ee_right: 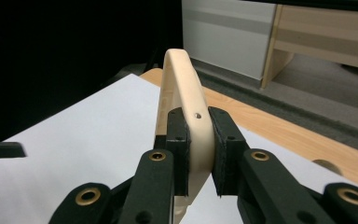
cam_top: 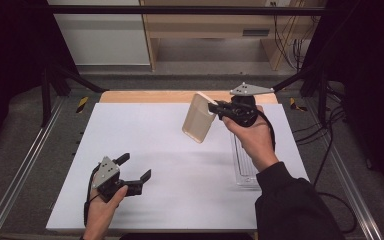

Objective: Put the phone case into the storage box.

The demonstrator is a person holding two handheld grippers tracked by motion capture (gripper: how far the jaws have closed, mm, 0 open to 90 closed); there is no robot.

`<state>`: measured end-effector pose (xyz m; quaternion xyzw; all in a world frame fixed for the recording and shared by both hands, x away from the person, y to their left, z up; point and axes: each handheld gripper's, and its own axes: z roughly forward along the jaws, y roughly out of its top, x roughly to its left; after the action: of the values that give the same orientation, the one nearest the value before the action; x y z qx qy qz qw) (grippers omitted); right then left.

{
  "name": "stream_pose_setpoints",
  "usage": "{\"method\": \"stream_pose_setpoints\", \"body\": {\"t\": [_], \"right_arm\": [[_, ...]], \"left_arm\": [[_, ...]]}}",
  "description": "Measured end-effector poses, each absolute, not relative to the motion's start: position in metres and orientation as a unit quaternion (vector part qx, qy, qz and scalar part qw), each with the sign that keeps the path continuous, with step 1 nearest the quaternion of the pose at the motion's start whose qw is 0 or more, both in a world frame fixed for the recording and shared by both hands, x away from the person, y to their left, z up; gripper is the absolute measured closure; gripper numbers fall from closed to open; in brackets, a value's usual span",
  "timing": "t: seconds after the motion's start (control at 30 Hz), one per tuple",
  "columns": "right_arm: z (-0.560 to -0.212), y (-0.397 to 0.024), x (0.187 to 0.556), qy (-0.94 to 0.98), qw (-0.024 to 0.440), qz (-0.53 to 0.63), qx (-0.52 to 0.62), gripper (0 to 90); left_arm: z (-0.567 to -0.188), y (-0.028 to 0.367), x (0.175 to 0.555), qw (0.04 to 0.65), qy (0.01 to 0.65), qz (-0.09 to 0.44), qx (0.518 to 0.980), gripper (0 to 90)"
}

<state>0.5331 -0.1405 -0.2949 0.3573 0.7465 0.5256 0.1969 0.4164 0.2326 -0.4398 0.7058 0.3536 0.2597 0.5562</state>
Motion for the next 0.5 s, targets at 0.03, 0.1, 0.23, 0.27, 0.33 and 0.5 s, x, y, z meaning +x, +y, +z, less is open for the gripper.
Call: {"method": "stream_pose_setpoints", "body": {"t": [0.03,0.1,0.23,0.27,0.33,0.5], "right_arm": [[-0.295,-0.141,0.533,0.747,0.197,0.526,0.357,79.3],[-0.290,-0.147,0.537,0.746,0.206,0.524,0.356,79.3],[-0.280,-0.161,0.546,0.739,0.218,0.525,0.361,79.3],[-0.278,-0.164,0.547,0.739,0.222,0.524,0.360,79.3],[-0.273,-0.168,0.551,0.737,0.230,0.524,0.359,79.3],[-0.262,-0.181,0.561,0.730,0.242,0.526,0.364,79.3]], "left_arm": [[-0.440,0.233,0.416,0.556,0.354,0.260,0.706,4.3],[-0.444,0.241,0.413,0.557,0.358,0.260,0.703,4.3],[-0.447,0.262,0.411,0.564,0.369,0.261,0.691,4.9],[-0.447,0.262,0.411,0.564,0.369,0.261,0.691,4.9],[-0.448,0.274,0.412,0.570,0.373,0.267,0.682,4.9],[-0.449,0.284,0.414,0.573,0.384,0.273,0.671,4.8]]}}
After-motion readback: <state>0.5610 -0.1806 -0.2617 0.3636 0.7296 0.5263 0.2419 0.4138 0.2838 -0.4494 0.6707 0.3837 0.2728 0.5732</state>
